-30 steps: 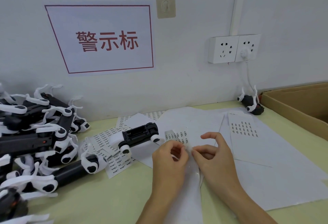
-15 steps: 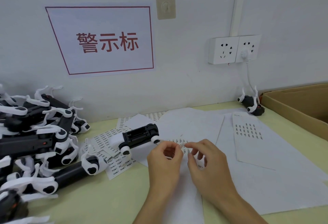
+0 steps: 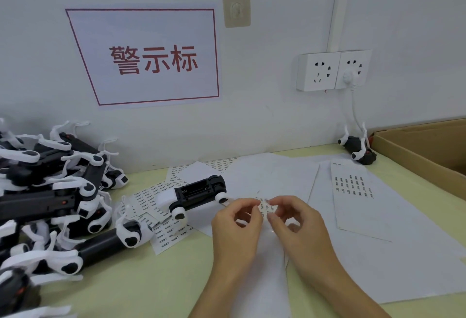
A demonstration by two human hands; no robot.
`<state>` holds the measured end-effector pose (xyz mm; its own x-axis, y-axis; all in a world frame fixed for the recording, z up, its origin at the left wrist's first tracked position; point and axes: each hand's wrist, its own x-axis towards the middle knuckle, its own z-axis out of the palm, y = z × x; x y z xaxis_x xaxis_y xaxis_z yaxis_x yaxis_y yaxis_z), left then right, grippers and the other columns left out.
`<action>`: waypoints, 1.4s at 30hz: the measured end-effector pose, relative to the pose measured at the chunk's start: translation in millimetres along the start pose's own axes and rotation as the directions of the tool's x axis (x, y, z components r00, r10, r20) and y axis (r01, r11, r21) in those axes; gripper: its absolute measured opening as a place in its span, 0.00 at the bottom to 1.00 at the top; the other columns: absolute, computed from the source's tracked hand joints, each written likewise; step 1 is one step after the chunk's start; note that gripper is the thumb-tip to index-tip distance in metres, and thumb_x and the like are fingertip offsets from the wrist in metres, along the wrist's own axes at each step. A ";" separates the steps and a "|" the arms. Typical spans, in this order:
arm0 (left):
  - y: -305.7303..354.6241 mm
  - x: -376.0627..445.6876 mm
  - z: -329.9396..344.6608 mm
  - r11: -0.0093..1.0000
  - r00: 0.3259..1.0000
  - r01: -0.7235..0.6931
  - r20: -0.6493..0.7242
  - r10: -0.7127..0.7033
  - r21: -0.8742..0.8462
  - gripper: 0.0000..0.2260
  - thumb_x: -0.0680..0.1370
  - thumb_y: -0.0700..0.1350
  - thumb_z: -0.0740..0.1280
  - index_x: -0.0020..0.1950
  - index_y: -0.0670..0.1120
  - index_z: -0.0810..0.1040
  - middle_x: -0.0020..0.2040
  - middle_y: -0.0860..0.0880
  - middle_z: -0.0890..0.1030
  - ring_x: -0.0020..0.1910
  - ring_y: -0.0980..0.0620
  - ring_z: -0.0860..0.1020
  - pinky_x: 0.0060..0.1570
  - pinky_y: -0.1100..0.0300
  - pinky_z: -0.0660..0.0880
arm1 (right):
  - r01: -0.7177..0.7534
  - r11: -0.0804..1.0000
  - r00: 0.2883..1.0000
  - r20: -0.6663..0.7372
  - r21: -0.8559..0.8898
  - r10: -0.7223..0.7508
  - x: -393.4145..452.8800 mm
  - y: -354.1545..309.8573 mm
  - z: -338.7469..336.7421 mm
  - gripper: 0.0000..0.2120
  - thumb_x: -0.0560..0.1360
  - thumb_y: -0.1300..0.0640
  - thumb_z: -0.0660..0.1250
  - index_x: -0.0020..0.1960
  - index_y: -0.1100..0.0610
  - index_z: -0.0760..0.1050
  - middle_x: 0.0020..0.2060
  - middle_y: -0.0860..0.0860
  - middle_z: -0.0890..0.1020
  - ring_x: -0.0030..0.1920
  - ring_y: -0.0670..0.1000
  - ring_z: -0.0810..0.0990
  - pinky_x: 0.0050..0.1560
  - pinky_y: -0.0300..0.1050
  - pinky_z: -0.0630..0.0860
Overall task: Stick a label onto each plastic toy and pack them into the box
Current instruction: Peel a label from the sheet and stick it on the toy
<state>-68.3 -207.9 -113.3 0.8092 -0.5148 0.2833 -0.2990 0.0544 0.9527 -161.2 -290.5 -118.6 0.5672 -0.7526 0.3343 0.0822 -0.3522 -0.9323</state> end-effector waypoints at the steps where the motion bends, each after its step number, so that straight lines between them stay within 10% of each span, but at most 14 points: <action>1: -0.6 0.3 0.0 1.000 1.000 -0.003 0.002 0.003 0.003 0.11 0.77 0.35 0.70 0.43 0.52 0.84 0.39 0.58 0.84 0.39 0.58 0.81 0.37 0.61 0.77 | -0.037 0.998 0.999 -0.014 0.040 0.038 1.5 -0.2 -2.6 0.10 0.74 0.65 0.72 0.46 0.51 0.81 0.36 0.44 0.80 0.39 0.44 0.78 0.36 0.36 0.74; 28: -5.3 -0.9 1.2 0.993 0.987 -0.091 0.137 0.081 0.072 0.08 0.77 0.37 0.68 0.40 0.47 0.79 0.35 0.52 0.81 0.36 0.58 0.77 0.35 0.68 0.70 | -0.188 0.982 0.980 0.067 0.032 0.185 5.7 -2.9 -8.9 0.08 0.76 0.65 0.69 0.49 0.53 0.79 0.38 0.58 0.80 0.38 0.51 0.79 0.45 0.51 0.78; 42: -7.7 -2.0 2.6 0.974 0.974 -0.120 0.214 0.078 0.193 0.09 0.77 0.41 0.67 0.38 0.50 0.77 0.34 0.55 0.80 0.33 0.59 0.75 0.34 0.71 0.68 | -0.082 0.985 0.995 0.034 -0.154 0.089 4.8 -5.3 -6.5 0.09 0.74 0.63 0.71 0.37 0.52 0.82 0.33 0.48 0.83 0.37 0.47 0.81 0.41 0.39 0.78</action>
<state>-68.9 -209.5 -121.5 0.6565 -0.6800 0.3265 -0.4859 -0.0501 0.8726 -164.2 -295.8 -111.2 0.5998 -0.7615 0.2456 -0.0916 -0.3703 -0.9244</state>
